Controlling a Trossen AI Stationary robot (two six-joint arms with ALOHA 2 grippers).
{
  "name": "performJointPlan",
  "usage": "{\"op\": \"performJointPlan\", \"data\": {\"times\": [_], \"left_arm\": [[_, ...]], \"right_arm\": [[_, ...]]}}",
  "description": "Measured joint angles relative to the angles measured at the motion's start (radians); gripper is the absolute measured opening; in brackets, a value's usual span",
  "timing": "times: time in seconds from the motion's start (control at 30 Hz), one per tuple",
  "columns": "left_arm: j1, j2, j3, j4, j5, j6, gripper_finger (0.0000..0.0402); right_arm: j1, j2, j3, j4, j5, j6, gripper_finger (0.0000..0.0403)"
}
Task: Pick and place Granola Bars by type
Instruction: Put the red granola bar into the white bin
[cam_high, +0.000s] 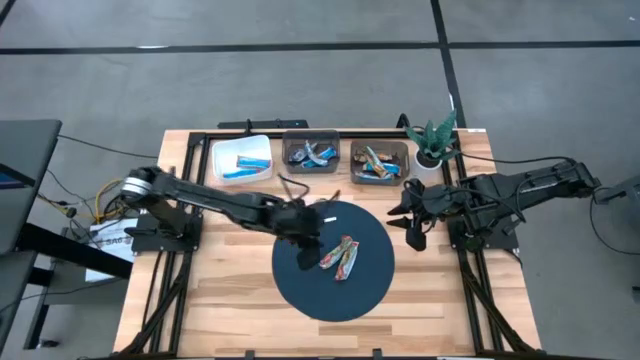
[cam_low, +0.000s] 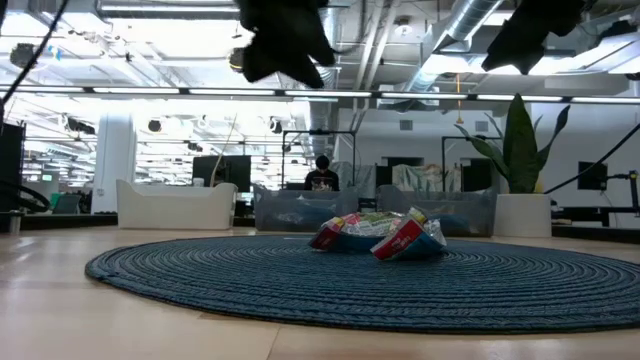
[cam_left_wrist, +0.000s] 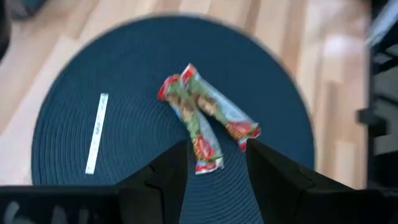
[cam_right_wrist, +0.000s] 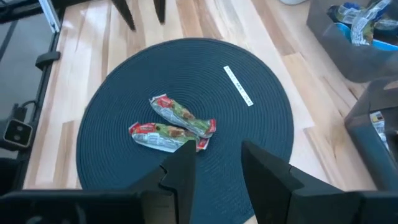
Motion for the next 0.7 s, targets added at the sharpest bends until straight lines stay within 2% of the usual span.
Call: {"op": "performJointPlan", "data": {"times": [0.2,0.3,0.5,0.7], "left_arm": [[0.014,0.208,0.201,-0.150,-0.011,-0.149,0.0153],[0.024,0.289,0.261,-0.191,0.021,-0.189,0.0159],[0.030,0.415,0.294,-0.206,0.052,-0.236,0.0182],[0.028,0.464,0.294,-0.200,0.053,-0.234,0.0192]], "right_arm": [[0.001,0.000,0.000,-0.015,-0.029,-0.056,0.0119],[0.001,0.000,0.000,-0.014,-0.037,-0.077,0.0119],[0.001,0.000,0.000,-0.013,-0.052,-0.085,0.0119],[0.001,0.000,0.000,-0.013,-0.060,-0.095,0.0119]]}}
